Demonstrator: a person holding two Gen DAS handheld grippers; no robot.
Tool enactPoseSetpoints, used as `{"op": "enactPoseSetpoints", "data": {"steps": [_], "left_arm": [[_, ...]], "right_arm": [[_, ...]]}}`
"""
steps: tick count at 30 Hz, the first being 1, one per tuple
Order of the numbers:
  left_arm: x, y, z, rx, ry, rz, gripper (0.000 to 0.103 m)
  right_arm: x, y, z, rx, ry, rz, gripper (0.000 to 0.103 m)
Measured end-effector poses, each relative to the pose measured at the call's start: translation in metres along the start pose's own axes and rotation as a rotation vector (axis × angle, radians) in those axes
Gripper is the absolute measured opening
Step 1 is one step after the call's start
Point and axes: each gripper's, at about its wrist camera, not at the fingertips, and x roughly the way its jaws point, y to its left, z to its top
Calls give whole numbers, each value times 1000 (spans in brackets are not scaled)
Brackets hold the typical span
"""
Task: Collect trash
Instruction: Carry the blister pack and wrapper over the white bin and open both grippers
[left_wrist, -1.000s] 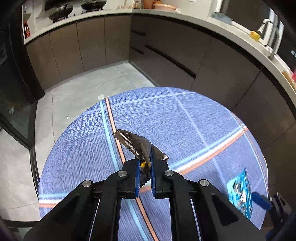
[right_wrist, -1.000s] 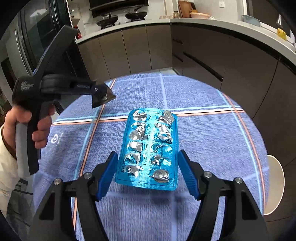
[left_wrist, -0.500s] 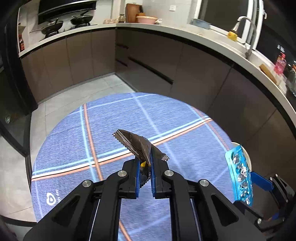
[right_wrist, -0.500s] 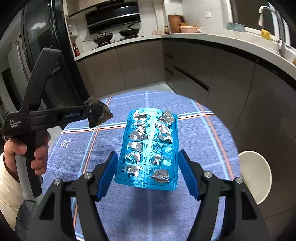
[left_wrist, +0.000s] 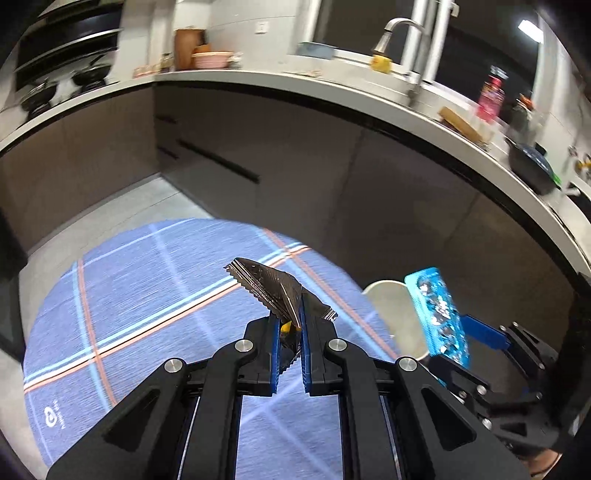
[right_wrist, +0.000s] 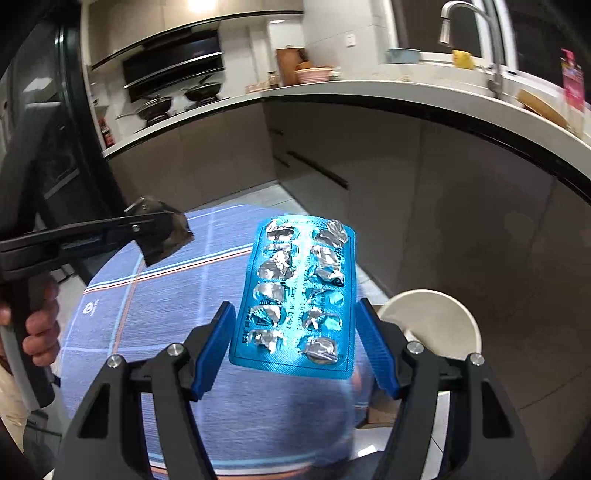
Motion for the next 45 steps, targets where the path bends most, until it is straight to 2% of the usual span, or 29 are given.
{"op": "enactPoseSetpoints", "data": {"steps": [9, 19, 24, 33, 45], "left_arm": [[32, -70, 6, 87, 32, -104, 8], [69, -123, 6, 142, 77, -188, 8], [89, -144, 7, 173, 104, -213, 8], [142, -168, 3, 220, 195, -234, 8], [217, -187, -5, 255, 307, -206, 9]], "right_arm": [[-4, -60, -16, 58, 0, -77, 67], [2, -118, -32, 120, 9, -128, 67], [13, -135, -38, 142, 15, -137, 67], [50, -164, -56, 130, 63, -144, 67], [103, -192, -76, 120, 130, -128, 68]]}}
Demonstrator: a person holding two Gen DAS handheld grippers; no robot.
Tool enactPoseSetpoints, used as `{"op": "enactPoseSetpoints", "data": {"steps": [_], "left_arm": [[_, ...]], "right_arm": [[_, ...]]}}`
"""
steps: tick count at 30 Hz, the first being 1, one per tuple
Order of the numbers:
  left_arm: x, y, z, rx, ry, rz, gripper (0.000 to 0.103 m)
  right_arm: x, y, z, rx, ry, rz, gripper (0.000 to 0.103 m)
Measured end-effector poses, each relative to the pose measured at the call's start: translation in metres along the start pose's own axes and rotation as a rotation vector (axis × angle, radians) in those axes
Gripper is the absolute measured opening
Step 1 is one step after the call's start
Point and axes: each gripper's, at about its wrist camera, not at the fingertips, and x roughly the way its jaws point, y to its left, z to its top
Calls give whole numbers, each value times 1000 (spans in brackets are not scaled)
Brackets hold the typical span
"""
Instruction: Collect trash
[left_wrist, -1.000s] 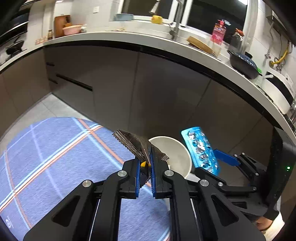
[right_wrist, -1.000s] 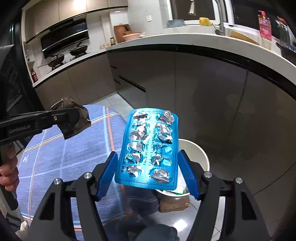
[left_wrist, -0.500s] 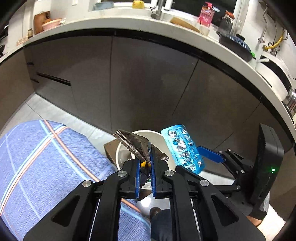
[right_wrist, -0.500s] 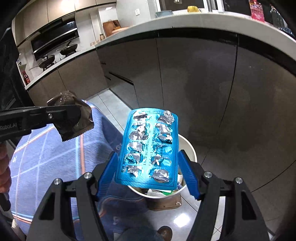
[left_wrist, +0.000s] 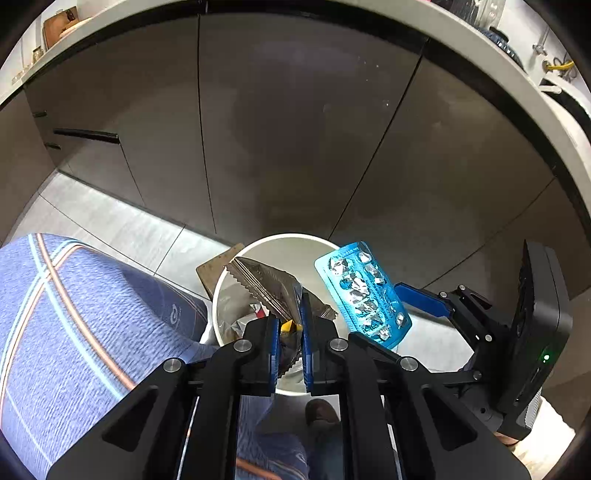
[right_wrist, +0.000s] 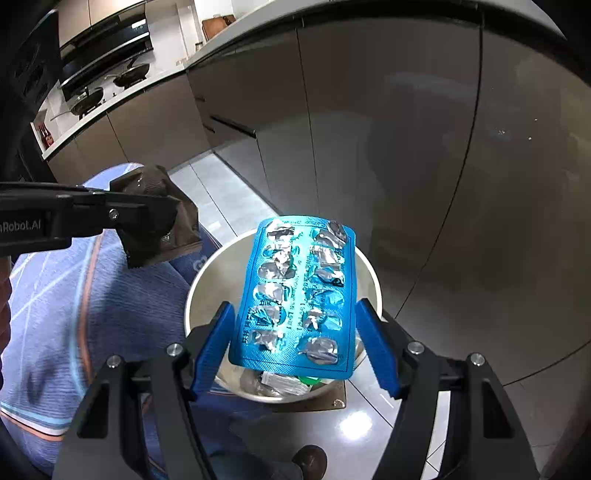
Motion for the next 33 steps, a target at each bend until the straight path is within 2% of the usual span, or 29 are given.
{"op": "enactPoseSetpoints", "data": {"steps": [4, 6, 10, 11, 13, 15, 18, 20, 26, 33], "left_arm": [[16, 0, 2, 6, 25, 12, 11], [22, 1, 3, 5, 29, 19, 18], [25, 7, -1, -3, 28, 30, 23], [27, 9, 0, -4, 29, 37, 29], [29, 11, 1, -6, 23, 47, 41], [26, 14, 2, -15, -2, 61, 60], [20, 19, 4, -39, -50, 88, 81], [15, 21, 5, -56, -74, 112, 96], [9, 27, 9, -100, -81, 139, 94], [-19, 17, 6, -103, -126, 175, 95]], "right_arm": [[18, -2, 1, -7, 23, 11, 68], [27, -5, 2, -7, 35, 24, 68], [40, -9, 7, -24, 50, 38, 72], [44, -9, 7, -33, 64, 52, 75], [47, -7, 4, -63, 66, 58, 89], [46, -5, 3, -106, 60, 47, 91], [41, -5, -1, -130, 57, 45, 99], [36, -6, -1, -133, 48, 42, 99], [26, -6, -3, -119, 40, 25, 100], [6, 1, 1, -140, 23, 15, 100]]}}
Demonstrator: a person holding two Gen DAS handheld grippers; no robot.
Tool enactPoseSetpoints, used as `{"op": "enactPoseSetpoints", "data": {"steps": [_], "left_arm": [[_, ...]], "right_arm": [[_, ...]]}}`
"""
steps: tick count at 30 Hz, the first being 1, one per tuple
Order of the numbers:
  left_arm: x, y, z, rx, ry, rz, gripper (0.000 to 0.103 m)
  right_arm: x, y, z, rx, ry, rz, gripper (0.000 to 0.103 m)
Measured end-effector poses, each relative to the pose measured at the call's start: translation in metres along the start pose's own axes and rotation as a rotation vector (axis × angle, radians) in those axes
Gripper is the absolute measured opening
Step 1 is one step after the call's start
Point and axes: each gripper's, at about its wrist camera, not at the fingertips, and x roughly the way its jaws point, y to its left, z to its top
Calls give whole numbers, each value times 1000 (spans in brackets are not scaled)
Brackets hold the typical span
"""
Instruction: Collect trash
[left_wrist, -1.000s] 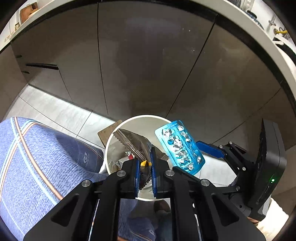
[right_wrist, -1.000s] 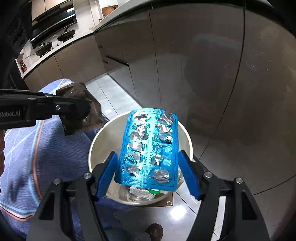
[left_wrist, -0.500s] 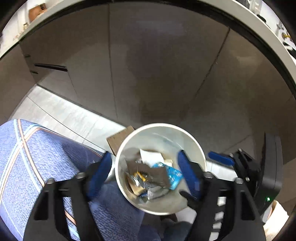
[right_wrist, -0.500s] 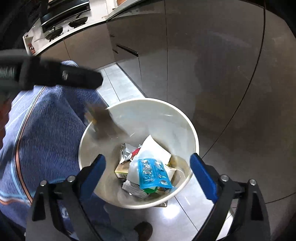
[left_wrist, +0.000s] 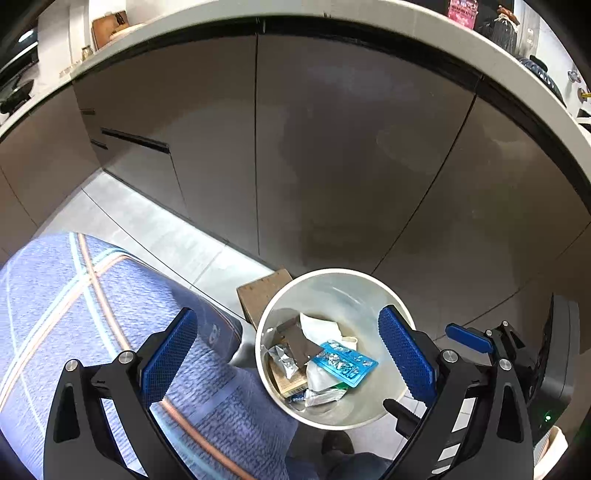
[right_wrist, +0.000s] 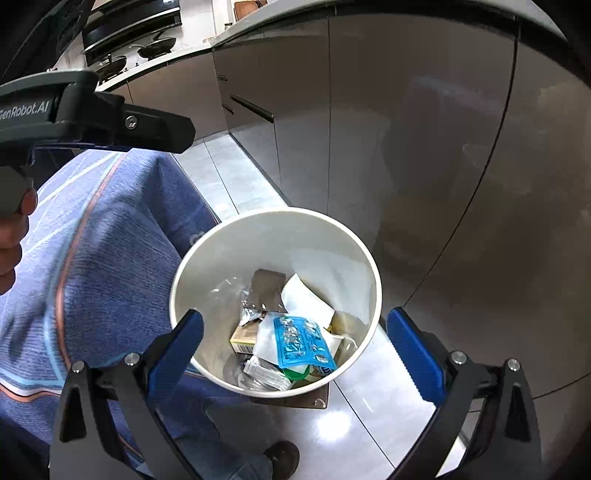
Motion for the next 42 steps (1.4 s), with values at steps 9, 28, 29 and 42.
{"op": "enactPoseSetpoints", "data": {"steps": [9, 28, 29, 42], "left_arm": [[-87, 9, -11, -72, -128, 108, 95], [-260, 36, -136, -324, -205, 308, 95], [-265, 36, -140, -331, -207, 309, 95], [-331, 19, -184, -335, -281, 377, 95]], "right_arm": [[-65, 18, 18, -1, -62, -51, 100], [-228, 104, 19, 84, -183, -135, 100], [-232, 106, 16, 86, -185, -135, 100], [-290, 147, -13, 44, -230, -117, 100]]}}
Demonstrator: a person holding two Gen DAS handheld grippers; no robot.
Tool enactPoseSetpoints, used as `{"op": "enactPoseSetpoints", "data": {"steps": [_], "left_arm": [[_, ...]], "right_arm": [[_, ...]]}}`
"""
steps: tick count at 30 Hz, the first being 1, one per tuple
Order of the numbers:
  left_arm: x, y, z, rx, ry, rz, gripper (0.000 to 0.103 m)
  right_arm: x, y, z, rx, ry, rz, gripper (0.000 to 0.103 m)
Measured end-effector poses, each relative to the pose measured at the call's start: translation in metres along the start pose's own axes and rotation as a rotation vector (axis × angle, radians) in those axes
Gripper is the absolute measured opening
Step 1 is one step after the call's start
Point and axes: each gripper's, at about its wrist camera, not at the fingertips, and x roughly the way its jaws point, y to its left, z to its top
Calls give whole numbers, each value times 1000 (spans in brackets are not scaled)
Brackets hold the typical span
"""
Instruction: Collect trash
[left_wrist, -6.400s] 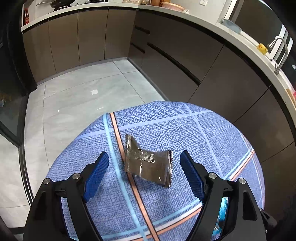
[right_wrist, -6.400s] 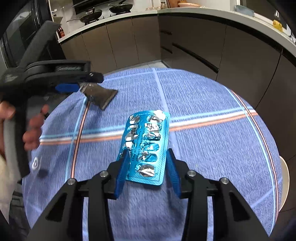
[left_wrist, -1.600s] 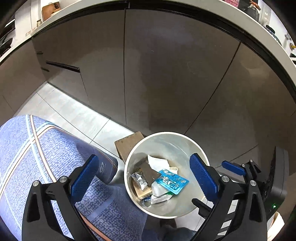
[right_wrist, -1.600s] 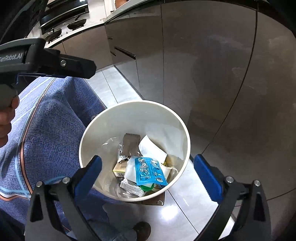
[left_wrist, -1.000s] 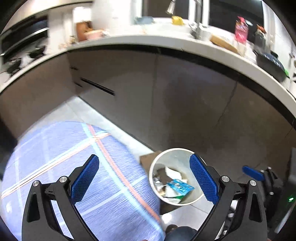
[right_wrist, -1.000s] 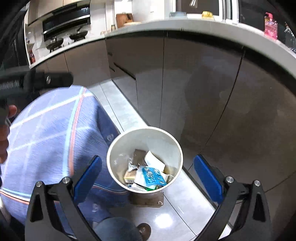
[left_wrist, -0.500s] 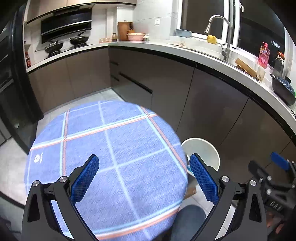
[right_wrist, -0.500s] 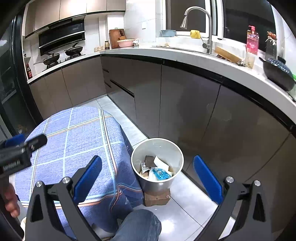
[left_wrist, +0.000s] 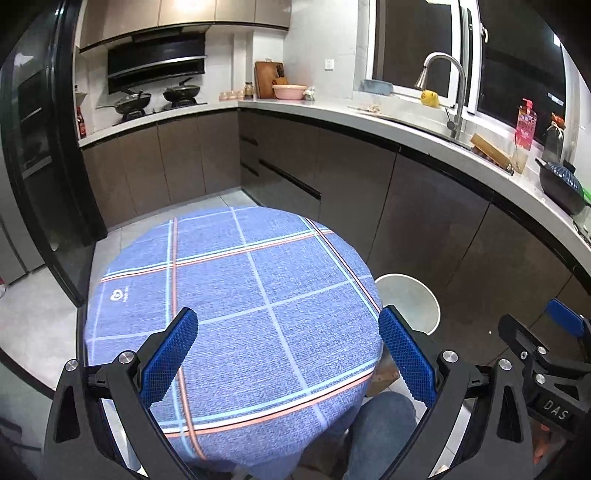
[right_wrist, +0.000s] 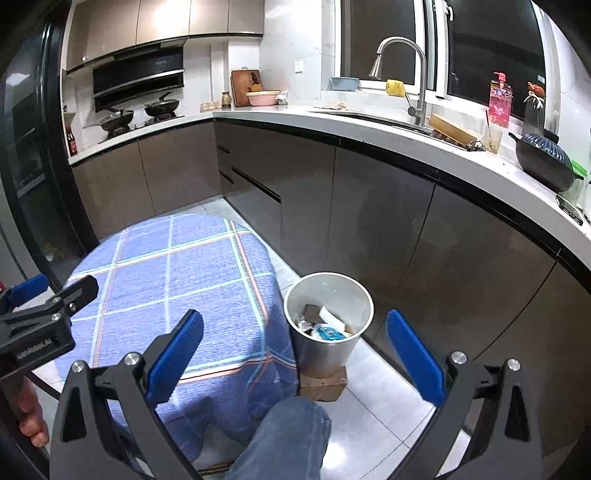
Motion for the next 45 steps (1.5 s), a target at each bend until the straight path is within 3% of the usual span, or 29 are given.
{"op": "enactPoseSetpoints", "data": {"steps": [10, 45], "left_arm": [[-27, 5, -3, -7, -37, 11, 95], [-34, 4, -1, -5, -47, 15, 95]], "right_arm": [[-26, 6, 1, -12, -39, 3, 100], [-29, 4, 2, -9, -45, 10, 100]]}}
